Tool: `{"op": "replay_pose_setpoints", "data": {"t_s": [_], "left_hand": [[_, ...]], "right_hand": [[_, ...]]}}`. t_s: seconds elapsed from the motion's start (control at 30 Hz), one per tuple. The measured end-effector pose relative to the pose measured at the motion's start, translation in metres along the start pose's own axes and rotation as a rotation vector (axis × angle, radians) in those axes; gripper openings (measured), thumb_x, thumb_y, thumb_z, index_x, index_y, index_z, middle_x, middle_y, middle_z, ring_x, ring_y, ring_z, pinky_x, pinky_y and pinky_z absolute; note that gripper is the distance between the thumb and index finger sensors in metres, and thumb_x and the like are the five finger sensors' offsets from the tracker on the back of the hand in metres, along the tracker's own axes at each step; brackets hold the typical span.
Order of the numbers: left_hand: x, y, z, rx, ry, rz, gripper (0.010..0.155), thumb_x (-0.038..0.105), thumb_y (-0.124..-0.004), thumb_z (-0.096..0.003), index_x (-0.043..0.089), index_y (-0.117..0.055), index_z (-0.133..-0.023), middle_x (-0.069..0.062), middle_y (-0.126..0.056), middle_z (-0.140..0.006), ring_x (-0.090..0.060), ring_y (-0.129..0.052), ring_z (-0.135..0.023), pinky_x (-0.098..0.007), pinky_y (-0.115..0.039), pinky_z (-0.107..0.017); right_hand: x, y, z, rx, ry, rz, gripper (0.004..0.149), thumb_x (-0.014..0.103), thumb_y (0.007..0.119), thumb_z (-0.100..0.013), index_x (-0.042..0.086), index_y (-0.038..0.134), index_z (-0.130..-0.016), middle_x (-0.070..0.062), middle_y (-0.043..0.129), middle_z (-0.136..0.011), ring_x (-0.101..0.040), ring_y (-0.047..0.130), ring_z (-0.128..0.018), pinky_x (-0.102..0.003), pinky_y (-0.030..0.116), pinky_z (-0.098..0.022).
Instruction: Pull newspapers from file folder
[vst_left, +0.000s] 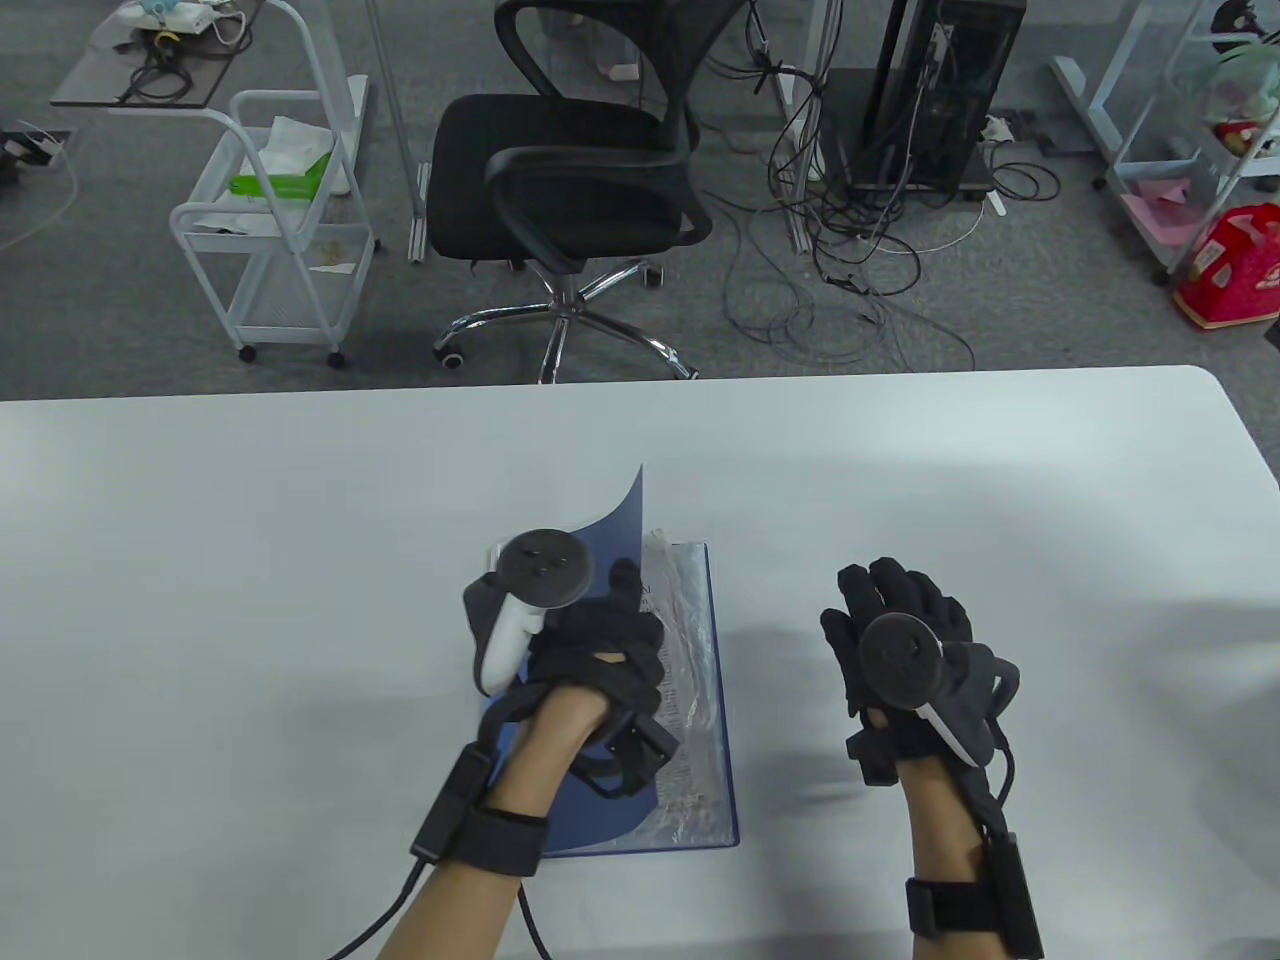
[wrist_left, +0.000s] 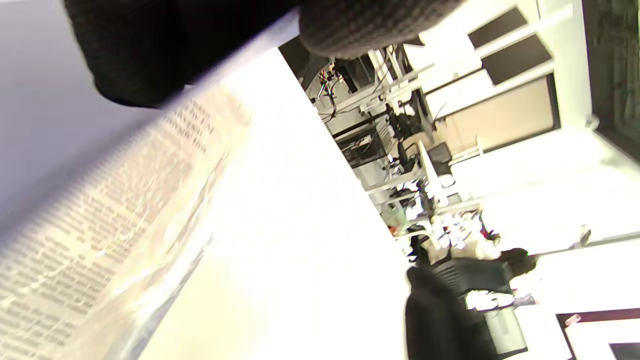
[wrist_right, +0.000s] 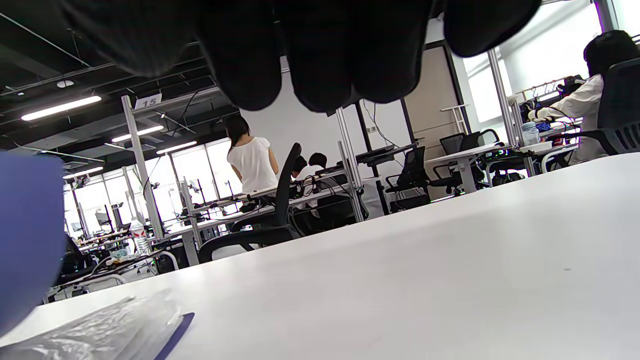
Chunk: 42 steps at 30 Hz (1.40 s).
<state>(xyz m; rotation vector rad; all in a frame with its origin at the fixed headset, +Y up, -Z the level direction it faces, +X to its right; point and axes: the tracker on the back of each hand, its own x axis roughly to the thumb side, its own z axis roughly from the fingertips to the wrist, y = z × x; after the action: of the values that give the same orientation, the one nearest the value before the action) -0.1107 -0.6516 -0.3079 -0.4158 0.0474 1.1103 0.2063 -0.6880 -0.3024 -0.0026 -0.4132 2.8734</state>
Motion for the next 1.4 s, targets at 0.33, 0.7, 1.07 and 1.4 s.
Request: {"op": "replay_pose_setpoints", "data": {"t_s": [0.33, 0.7, 1.07, 1.4], "left_hand": [[0.010, 0.102, 0.053, 0.109, 0.094, -0.196, 0.069, 0.016, -0.069, -0.0503, -0.002, -0.040, -0.110, -0.039, -0.070, -0.104, -0.054, -0.087, -0.086, -0.056, -0.086, -0.050], [-0.016, 0.153, 0.073, 0.425, 0.410, -0.772, 0.068, 0.016, -0.074, -0.0506, 0.006, -0.045, -0.112, -0.029, -0.072, -0.109, -0.053, -0.089, -0.091, -0.061, -0.080, -0.057], [-0.083, 0.140, 0.054, 0.560, 0.435, -1.016, 0.075, 0.031, -0.078, -0.0505, 0.011, -0.045, -0.114, -0.025, -0.040, -0.120, -0.059, -0.057, -0.105, -0.067, -0.060, -0.068], [-0.170, 0.091, 0.034, 0.386, 0.315, -0.776, 0.069, 0.041, -0.070, -0.0513, 0.015, -0.055, -0.114, -0.023, -0.053, -0.119, -0.060, -0.064, -0.101, -0.066, -0.065, -0.065]], "right_hand": [[0.001, 0.008, 0.001, 0.028, 0.000, 0.029, 0.057, 0.051, 0.071, -0.040, 0.027, 0.076, -0.091, -0.010, 0.076, -0.101, -0.042, 0.077, -0.093, -0.067, 0.060, -0.063], [0.000, 0.007, 0.002, 0.042, 0.011, 0.036, 0.057, 0.051, 0.071, -0.040, 0.027, 0.076, -0.091, -0.011, 0.077, -0.101, -0.042, 0.077, -0.093, -0.067, 0.060, -0.063], [-0.001, 0.007, 0.002, 0.061, 0.025, 0.037, 0.057, 0.051, 0.071, -0.040, 0.027, 0.076, -0.091, -0.011, 0.077, -0.101, -0.042, 0.077, -0.093, -0.067, 0.060, -0.063], [-0.003, 0.008, 0.002, 0.078, 0.037, 0.029, 0.057, 0.051, 0.071, -0.040, 0.026, 0.076, -0.091, -0.011, 0.077, -0.100, -0.043, 0.078, -0.092, -0.067, 0.061, -0.063]]}}
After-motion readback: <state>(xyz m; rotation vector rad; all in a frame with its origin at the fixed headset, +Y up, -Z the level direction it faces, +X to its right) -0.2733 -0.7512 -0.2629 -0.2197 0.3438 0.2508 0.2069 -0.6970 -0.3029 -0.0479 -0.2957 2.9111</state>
